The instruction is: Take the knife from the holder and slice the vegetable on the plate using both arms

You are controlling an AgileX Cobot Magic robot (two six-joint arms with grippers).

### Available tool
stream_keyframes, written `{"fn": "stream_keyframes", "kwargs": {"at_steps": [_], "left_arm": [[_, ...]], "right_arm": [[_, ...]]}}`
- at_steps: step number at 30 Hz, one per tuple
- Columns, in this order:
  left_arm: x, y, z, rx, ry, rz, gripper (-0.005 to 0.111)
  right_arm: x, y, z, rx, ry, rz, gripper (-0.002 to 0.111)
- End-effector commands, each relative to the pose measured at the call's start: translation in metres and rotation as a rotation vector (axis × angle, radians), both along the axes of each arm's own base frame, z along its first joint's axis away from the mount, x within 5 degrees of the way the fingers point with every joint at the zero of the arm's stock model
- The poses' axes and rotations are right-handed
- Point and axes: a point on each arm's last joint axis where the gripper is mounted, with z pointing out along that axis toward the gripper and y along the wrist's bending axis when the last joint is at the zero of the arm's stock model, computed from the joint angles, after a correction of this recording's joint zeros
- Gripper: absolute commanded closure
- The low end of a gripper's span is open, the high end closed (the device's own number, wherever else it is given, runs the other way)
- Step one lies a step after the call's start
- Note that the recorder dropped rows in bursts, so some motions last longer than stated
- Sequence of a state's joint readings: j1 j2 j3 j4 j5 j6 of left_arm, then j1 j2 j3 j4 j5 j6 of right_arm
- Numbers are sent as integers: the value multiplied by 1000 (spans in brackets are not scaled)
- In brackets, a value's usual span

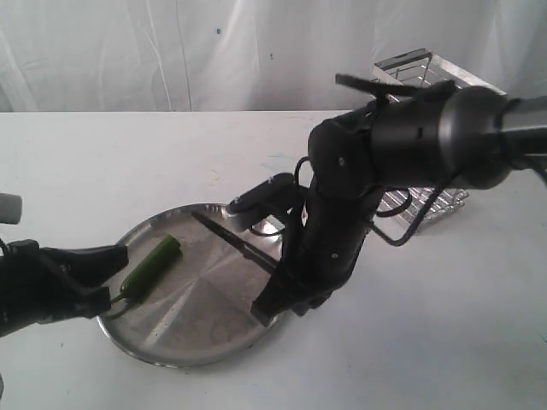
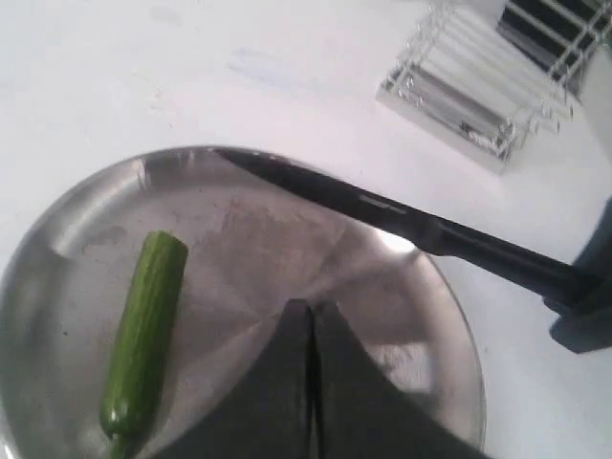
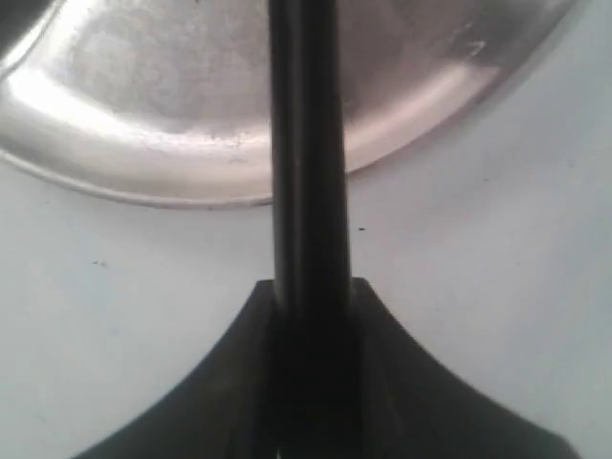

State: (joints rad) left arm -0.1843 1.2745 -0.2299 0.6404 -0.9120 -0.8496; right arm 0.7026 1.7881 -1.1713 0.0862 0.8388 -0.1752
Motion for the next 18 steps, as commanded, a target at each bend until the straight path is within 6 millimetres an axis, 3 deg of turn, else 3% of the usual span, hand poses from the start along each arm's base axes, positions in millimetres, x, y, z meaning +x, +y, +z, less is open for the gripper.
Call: {"fn": "stream_keyframes", "kwargs": {"at_steps": [1, 5, 9, 12, 15, 18], "left_arm": [[10, 6, 22, -136, -54, 135, 107], [31, 11, 44, -148, -30, 244, 107], [62, 8, 68, 77, 28, 220, 107], [87, 4, 81, 204, 26, 190, 107], [108, -1, 88, 223, 26, 169, 107], [124, -8, 81, 244, 42, 116, 107]], "right_arm": [[-7, -14, 39, 12, -85, 25, 108], [-10, -16, 53, 23, -111, 55, 108], [-10, -3, 54, 74, -23, 129, 108], [-1, 6, 45, 71, 11, 143, 108], [9, 14, 31, 62, 21, 139, 108], [17, 21, 15, 51, 33, 134, 108]]}}
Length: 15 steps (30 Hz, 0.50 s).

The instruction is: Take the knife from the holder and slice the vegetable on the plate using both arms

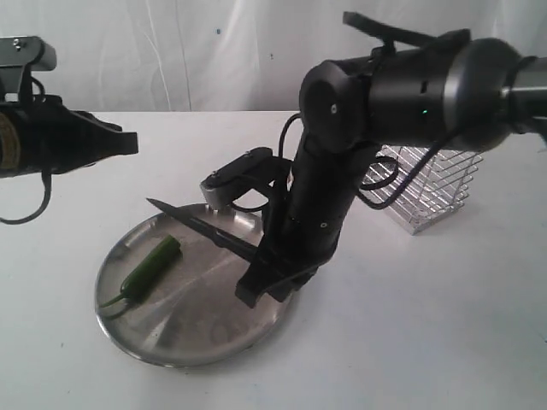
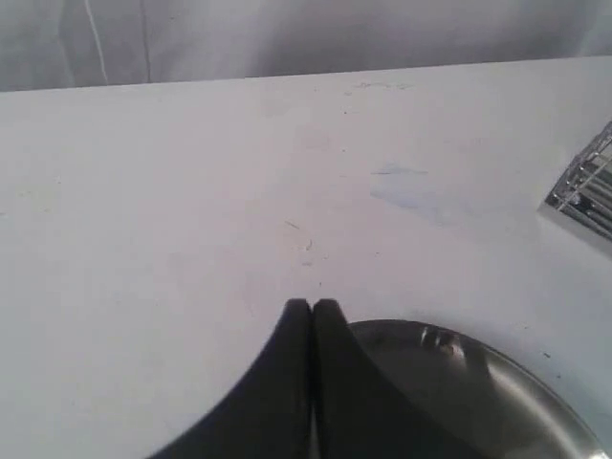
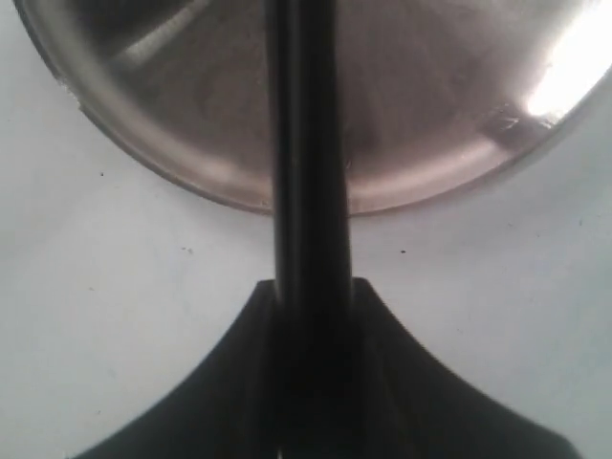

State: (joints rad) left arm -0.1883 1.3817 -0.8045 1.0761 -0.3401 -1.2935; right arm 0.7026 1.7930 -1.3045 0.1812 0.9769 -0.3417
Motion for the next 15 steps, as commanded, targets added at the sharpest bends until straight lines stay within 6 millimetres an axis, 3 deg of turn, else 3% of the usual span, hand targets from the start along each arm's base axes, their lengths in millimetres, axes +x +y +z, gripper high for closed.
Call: {"fn": "stream_keyframes", "kwargs": {"at_steps": [1, 10, 15], "left_arm": [[24, -11, -9, 64, 32, -75, 107], [52, -22, -48, 87, 117, -162, 107], [53, -20, -49, 74, 139, -112, 107]], "right_arm": [[16, 10, -20, -2, 2, -3, 108], [30, 20, -37, -13, 0, -3, 108], [31, 19, -37, -26, -16, 7, 108]]}}
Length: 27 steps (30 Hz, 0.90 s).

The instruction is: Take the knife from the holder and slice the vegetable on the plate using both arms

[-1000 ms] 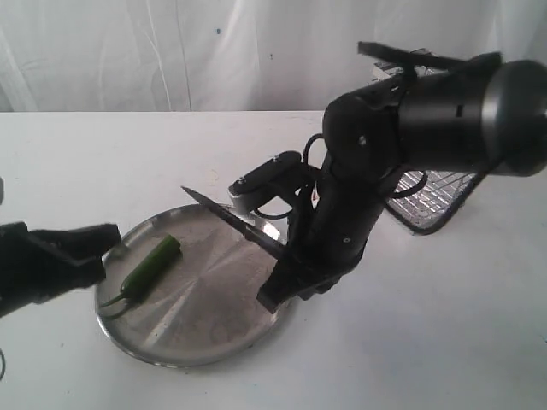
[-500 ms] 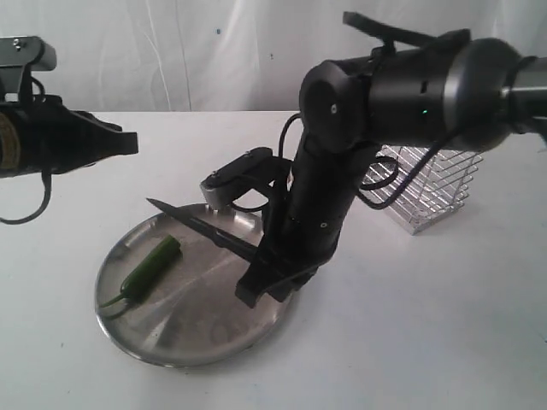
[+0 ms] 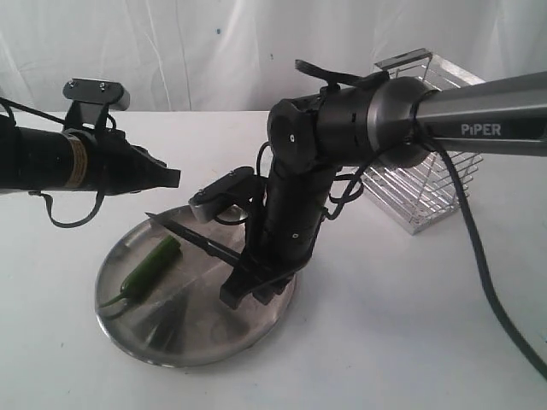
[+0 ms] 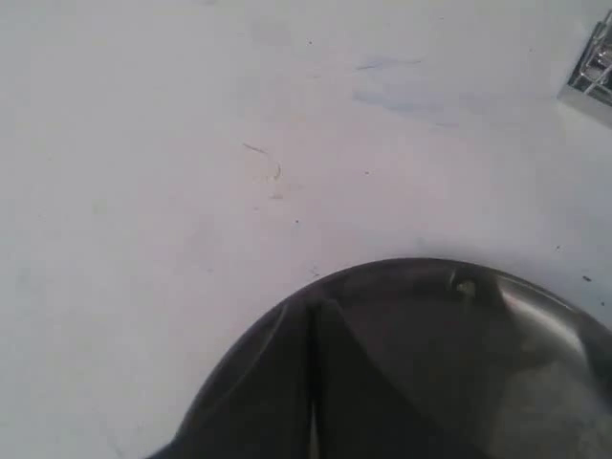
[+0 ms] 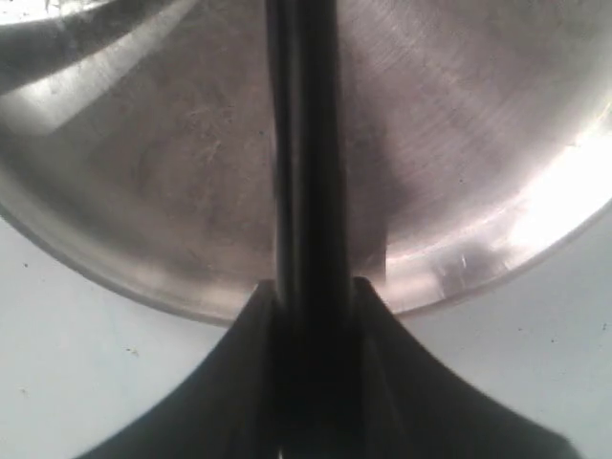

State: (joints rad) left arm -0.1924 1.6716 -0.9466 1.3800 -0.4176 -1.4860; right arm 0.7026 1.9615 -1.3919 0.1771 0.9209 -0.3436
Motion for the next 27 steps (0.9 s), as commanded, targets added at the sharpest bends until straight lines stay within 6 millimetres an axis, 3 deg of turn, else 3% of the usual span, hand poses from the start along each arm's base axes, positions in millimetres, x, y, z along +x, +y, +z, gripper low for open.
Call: {"fn": "stream_keyframes", "kwargs": {"at_steps": [1, 4, 8, 13, 16, 18, 22, 24, 27], "left_arm": [[1, 1, 3, 9, -3, 22, 107], [-2, 5, 13, 41, -38, -7, 107], [-11, 8, 25, 216, -111, -128, 107], [-23, 5, -4, 385, -108, -334, 107], [-26, 14, -24, 434, -31, -256, 106], [-26, 25, -32, 429, 35, -101, 99], [-24, 35, -28, 247, 98, 200, 81], [-23, 33, -21, 180, 90, 223, 76], [-25, 32, -16, 234, 58, 163, 76]], "right_arm": [[5, -3, 3, -15, -35, 20, 108], [14, -14, 2, -69, -76, -76, 108], [32, -36, 3, -75, -93, -180, 108], [42, -54, 7, -49, -70, -255, 108], [41, -54, 14, -9, -66, -246, 108], [39, -52, 19, 22, -67, -242, 108], [37, -53, 29, 43, -81, -232, 108], [35, -54, 35, 50, -89, -232, 108], [34, -55, 41, 61, -100, -233, 108]]}}
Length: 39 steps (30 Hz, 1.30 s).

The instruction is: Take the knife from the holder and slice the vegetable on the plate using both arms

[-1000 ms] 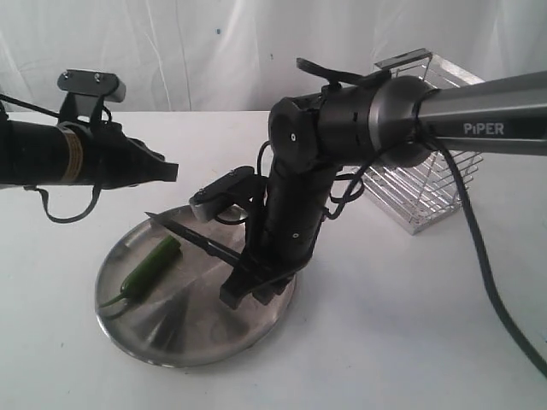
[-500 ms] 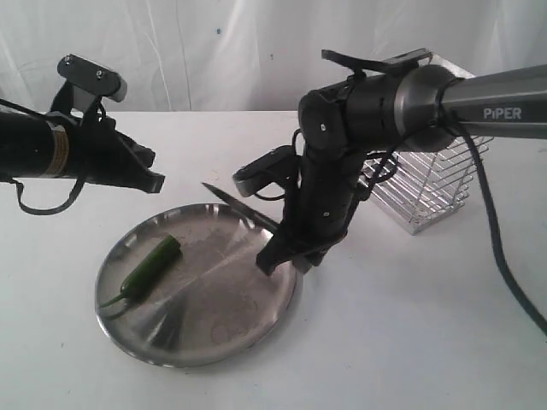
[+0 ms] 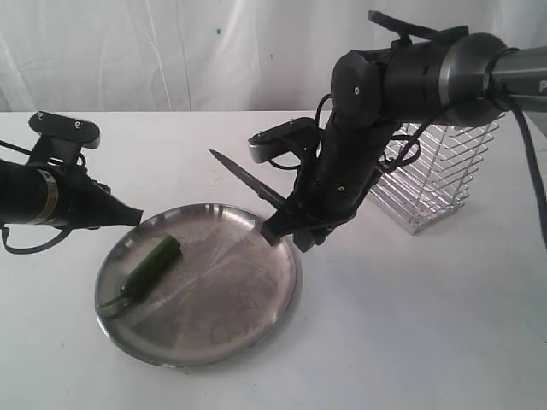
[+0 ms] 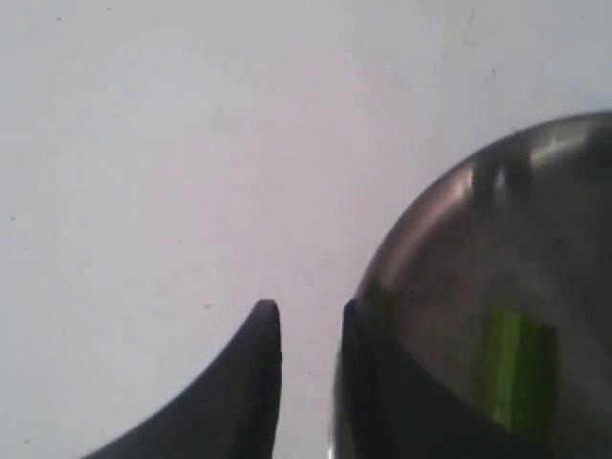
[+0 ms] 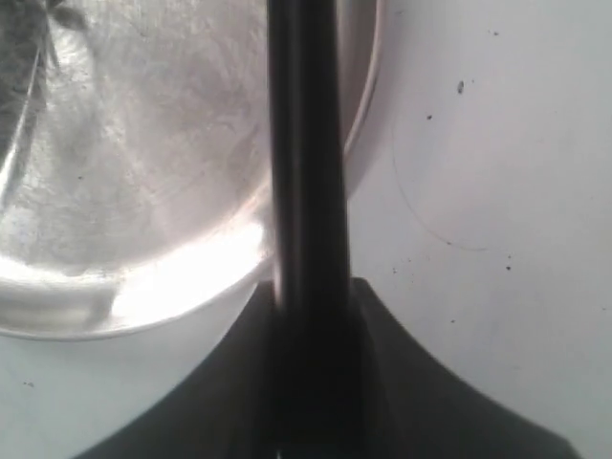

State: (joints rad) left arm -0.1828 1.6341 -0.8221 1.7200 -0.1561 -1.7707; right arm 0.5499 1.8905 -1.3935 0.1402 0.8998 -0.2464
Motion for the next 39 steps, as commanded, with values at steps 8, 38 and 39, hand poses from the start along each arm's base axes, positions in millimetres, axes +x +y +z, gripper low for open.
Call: {"fn": "stream_keyframes", "kwargs": {"at_steps": [8, 38, 39], "left_arm": [[-4, 33, 15, 567, -61, -33, 97], [-11, -56, -12, 101, 330, -493, 57], [-10, -56, -15, 115, 332, -497, 57]], "right_arm": [[-5, -3, 17, 43, -9, -7, 108], [-1, -18, 17, 72, -17, -46, 108], [-1, -18, 17, 72, -17, -46, 108]]}}
